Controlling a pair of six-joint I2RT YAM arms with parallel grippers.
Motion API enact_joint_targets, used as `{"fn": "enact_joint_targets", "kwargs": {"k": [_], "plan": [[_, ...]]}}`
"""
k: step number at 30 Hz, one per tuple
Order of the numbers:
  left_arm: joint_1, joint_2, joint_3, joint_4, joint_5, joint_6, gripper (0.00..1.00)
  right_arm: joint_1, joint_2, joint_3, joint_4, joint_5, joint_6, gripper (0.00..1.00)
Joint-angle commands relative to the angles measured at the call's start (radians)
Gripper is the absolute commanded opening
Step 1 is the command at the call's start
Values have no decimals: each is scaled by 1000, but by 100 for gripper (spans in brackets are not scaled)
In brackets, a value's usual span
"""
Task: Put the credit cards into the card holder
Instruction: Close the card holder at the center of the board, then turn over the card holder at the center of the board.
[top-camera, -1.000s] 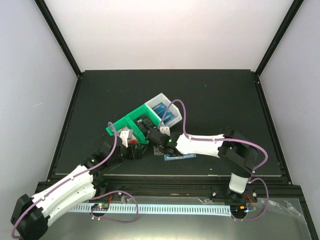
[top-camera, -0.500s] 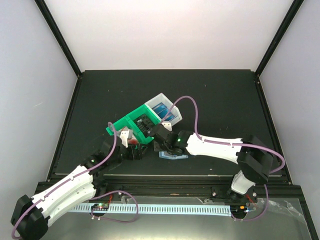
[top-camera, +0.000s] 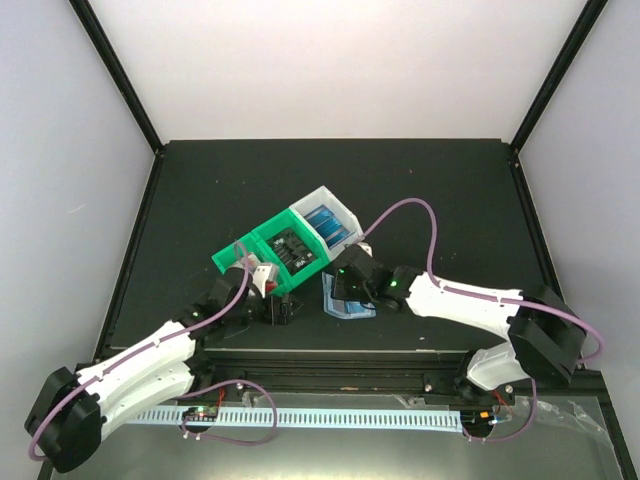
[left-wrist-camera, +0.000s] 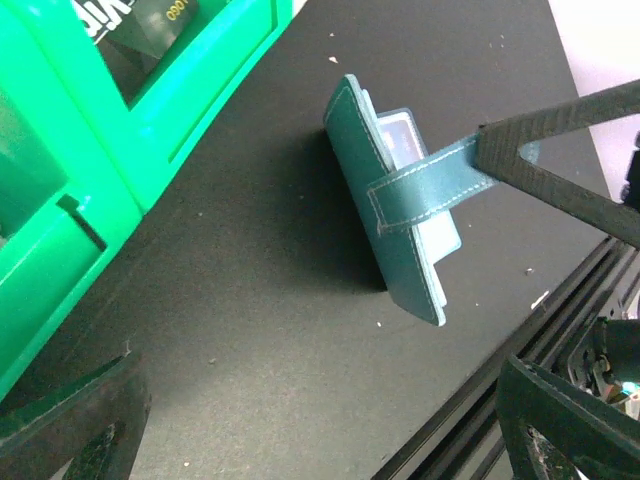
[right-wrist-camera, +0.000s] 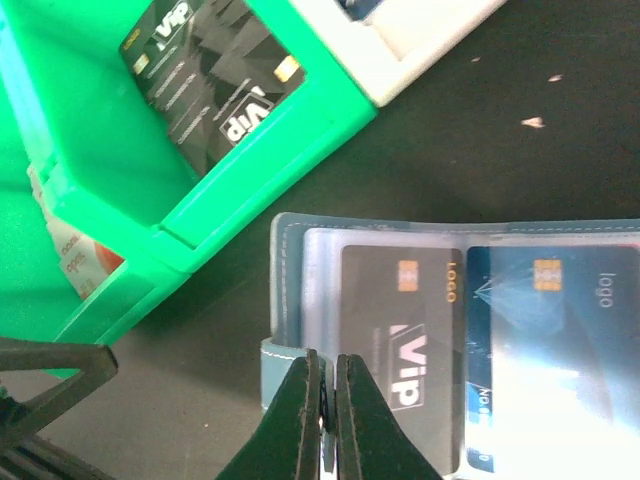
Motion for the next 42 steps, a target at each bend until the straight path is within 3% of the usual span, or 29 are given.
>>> {"fn": "enact_joint_targets", "kwargs": {"k": [1, 13, 21, 29, 37, 42], "plan": [[4, 37, 69, 40, 62, 36, 96, -64, -64, -65, 100, -83, -7, 1], [3, 84, 96, 49, 104, 57, 95, -265, -252, -271, 150, -201, -52, 1], [-9, 148, 120, 98, 136, 38, 94, -310, -323, -334, 1, -68, -78, 1], [-92, 256, 190, 129, 117, 42, 94, -311, -300, -366, -64, 41, -64, 2], [-198, 501, 327, 145, 23, 3, 83, -312, -258, -332, -126, 124, -87, 13], [-249, 664, 425, 142, -19, -2, 74, -310, -288, -303, -139, 130, -110, 31]]}}
